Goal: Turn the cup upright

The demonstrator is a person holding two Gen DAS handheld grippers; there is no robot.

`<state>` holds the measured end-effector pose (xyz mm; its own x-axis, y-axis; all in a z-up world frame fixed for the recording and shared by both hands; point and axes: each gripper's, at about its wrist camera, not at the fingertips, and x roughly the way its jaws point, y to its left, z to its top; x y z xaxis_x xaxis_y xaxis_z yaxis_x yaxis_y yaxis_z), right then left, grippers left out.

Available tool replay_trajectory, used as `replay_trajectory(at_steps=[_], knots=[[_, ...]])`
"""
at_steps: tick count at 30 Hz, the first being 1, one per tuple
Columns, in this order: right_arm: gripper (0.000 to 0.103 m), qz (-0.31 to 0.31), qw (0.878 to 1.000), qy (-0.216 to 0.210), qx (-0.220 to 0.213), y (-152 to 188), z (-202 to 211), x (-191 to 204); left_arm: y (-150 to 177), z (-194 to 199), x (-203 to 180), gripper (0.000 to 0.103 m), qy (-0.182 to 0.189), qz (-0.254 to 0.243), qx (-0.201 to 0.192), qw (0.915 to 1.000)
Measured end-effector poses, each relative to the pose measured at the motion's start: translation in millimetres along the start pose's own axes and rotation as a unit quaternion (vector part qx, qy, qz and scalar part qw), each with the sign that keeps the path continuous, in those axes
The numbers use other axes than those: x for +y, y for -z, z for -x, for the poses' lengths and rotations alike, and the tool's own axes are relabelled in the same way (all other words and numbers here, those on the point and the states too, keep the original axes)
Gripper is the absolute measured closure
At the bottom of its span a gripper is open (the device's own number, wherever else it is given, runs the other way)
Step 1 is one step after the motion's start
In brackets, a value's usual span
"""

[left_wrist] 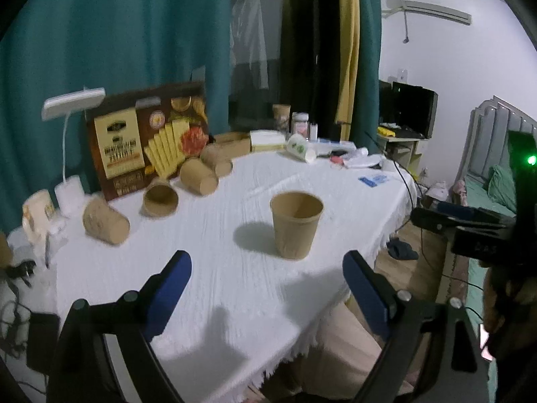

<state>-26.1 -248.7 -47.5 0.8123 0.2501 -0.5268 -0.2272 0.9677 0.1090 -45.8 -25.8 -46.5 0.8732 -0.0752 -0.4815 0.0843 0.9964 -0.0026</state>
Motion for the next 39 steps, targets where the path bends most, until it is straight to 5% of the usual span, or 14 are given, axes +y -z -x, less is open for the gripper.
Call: replay_trajectory(at_steps=[7, 21, 39], knots=[[0.024, 0.011, 0.999, 0.006, -0.050, -28.4, 41.0, -0.6, -26.0, 22.1, -15.3, 0.011, -0.031, -0.040, -0.070, 0.9963], [0.015, 0.055, 0.984, 0.005, -0.171, -56.5, 113.3, 28.2, -59.0, 84.2, 20.7, 0.005, -0.025, 0.014, -0.200, 0.9793], [0.015, 0.063, 0.991, -0.018, -0.121, -48.2, 50.0, 44.5, -39.1, 62.1, 51.4, 0.001, -0.062, 0.038, -0.163, 0.9840]])
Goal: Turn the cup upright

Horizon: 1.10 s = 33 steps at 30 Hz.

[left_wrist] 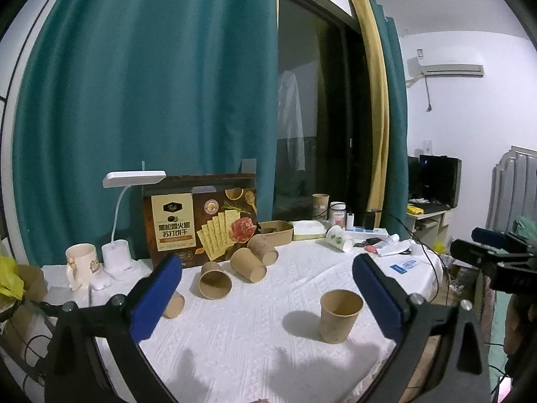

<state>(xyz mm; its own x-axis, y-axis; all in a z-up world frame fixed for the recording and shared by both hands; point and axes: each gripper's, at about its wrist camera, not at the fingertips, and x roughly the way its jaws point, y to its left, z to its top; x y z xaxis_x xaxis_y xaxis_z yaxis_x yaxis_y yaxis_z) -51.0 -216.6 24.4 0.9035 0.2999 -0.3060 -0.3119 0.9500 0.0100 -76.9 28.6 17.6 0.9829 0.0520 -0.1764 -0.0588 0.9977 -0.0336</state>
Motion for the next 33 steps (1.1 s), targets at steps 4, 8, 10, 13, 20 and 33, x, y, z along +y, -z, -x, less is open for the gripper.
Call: replay_trajectory(at_steps=[4, 8, 10, 13, 20, 33], knots=[[0.015, 0.000, 1.000, 0.000, 0.003, 1.3, -3.3, 0.0, 1.6, 1.1, -3.3, 0.001, 0.001, -0.001, 0.001, 1.0000], [0.015, 0.000, 1.000, -0.001, 0.003, 3.4, -4.1, 0.0, 2.1, -1.5, -6.3, 0.001, 0.006, -0.005, 0.004, 1.0000], [0.015, 0.001, 1.000, -0.002, 0.003, 4.8, -5.2, -0.3, 2.7, -1.9, -7.3, 0.000, 0.008, -0.007, 0.005, 0.9999], [0.015, 0.000, 1.000, -0.002, 0.004, 4.9, -4.7, 0.1, 3.5, -2.0, -8.8, 0.000, 0.010, -0.009, 0.006, 0.9999], [0.015, -0.001, 1.000, -0.008, 0.006, 5.5, -7.5, 2.5, 3.6, -2.3, -8.5, 0.000, 0.012, -0.009, 0.008, 0.9999], [0.015, 0.000, 1.000, -0.011, 0.008, 5.3, -8.1, 0.9, 3.8, -2.0, -9.8, 0.000, 0.013, -0.007, 0.008, 0.9999]])
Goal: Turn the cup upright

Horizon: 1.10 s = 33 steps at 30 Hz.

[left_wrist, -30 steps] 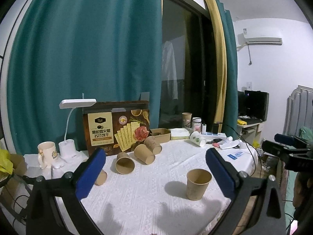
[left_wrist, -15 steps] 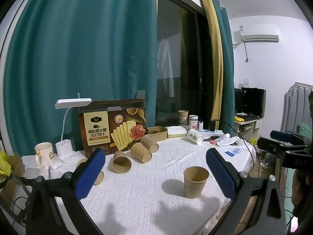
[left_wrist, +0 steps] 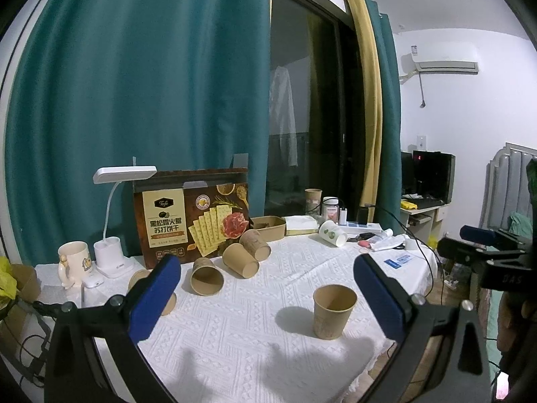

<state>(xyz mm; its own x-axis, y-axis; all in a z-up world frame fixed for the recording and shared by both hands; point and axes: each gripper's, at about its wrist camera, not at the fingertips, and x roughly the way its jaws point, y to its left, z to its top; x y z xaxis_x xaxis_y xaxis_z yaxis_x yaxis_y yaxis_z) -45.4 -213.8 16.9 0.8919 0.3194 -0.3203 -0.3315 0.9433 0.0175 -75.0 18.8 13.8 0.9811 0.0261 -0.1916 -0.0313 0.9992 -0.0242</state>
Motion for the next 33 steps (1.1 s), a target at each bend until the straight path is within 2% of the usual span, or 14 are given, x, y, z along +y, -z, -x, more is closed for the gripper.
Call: replay_trajectory(at_steps=[33], knots=[[0.015, 0.003, 1.000, -0.004, -0.002, -1.3, -1.9, 4.0, 4.5, -2.1, -4.4, 0.000, 0.002, 0.004, -0.004, 1.0000]])
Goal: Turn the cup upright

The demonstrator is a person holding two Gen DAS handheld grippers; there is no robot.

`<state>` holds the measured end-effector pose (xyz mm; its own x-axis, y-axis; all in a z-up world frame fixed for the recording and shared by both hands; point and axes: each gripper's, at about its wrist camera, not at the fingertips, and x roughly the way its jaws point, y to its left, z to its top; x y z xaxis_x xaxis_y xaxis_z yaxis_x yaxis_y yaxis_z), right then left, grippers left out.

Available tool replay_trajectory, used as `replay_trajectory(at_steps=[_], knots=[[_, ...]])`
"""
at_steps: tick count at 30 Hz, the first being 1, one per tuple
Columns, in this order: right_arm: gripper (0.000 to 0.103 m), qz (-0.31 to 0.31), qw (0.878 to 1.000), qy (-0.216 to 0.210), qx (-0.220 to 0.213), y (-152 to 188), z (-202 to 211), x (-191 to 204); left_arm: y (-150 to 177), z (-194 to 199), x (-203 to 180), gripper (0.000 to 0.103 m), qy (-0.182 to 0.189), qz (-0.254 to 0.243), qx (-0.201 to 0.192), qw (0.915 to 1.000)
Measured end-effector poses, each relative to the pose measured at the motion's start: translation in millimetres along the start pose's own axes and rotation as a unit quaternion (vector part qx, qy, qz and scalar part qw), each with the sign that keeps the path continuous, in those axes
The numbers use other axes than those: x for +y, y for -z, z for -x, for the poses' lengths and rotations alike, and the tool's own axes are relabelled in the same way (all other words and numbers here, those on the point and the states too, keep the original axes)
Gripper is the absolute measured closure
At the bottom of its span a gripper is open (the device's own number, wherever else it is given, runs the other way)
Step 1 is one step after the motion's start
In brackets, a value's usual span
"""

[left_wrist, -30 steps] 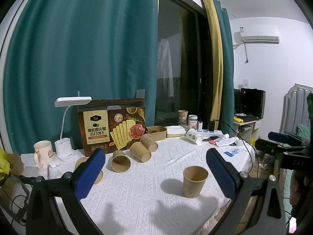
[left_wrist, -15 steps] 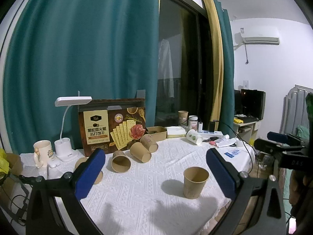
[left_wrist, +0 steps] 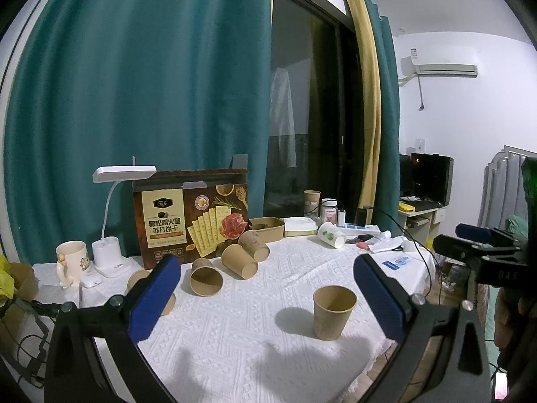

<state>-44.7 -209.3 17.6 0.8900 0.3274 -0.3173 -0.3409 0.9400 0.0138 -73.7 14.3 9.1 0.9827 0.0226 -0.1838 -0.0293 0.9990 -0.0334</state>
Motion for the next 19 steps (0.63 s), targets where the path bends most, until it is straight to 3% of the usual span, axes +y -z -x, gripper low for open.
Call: replay_trajectory(at_steps=[19], knots=[[0.015, 0.001, 1.000, 0.000, 0.001, 0.7, 0.0, 0.2, -0.9, 0.0, -10.0, 0.000, 0.008, -0.001, 0.002, 1.0000]])
